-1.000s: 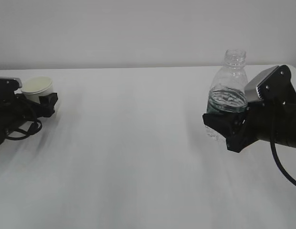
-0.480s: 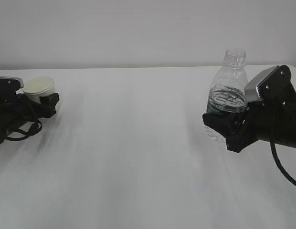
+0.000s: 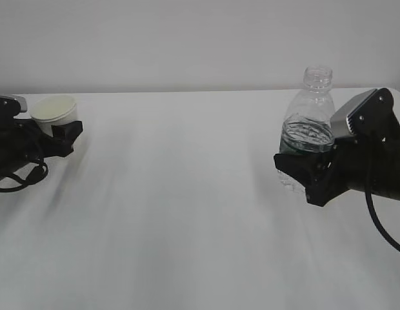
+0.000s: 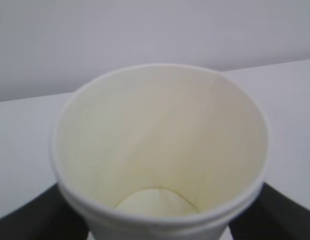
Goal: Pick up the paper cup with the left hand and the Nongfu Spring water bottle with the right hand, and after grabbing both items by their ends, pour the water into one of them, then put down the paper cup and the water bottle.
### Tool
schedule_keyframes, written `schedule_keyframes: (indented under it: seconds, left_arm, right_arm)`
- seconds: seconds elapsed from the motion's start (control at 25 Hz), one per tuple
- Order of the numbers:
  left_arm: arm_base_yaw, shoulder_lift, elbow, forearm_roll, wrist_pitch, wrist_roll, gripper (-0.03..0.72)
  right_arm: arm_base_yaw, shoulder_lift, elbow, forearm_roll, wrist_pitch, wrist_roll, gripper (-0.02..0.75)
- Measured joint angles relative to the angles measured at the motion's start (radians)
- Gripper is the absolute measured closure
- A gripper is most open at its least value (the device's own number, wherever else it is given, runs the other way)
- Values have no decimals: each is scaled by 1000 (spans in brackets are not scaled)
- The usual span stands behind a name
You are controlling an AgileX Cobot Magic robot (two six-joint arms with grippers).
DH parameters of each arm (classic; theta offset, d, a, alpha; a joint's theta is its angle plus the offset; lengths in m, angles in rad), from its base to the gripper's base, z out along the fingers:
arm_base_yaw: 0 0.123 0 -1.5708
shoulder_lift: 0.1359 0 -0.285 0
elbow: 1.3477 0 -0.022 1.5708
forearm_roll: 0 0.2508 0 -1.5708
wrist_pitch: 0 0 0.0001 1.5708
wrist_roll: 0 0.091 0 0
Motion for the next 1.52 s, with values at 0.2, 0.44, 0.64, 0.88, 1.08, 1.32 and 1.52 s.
schedule_keyframes:
  seconds: [0.2, 0.44, 0.64, 0.88, 1.08, 1.32, 1.52]
  left_arm:
    - [0, -57, 58, 91, -32, -18, 152]
    - [0, -106, 89, 225, -42, -85, 152]
    - [0, -130, 91, 352, -55, -175, 153]
    - [0, -141, 91, 513, -81, -251, 153]
    - [0, -155, 91, 635, -86, -289, 153]
    - [-20, -195, 91, 706, -87, -326, 153]
    - [-96, -217, 91, 714, -88, -328, 154]
  right_arm:
    - [0, 0, 0, -2, 0, 0, 316]
    - [0, 0, 0, -4, 0, 0, 316]
    - [0, 0, 0, -5, 0, 0, 316]
    - [0, 0, 0, -7, 0, 0, 316]
    - [0, 0, 0, -17, 0, 0, 316]
    - [0, 0, 0, -35, 0, 0, 316]
    - [0, 0, 0, -55, 0, 0, 316]
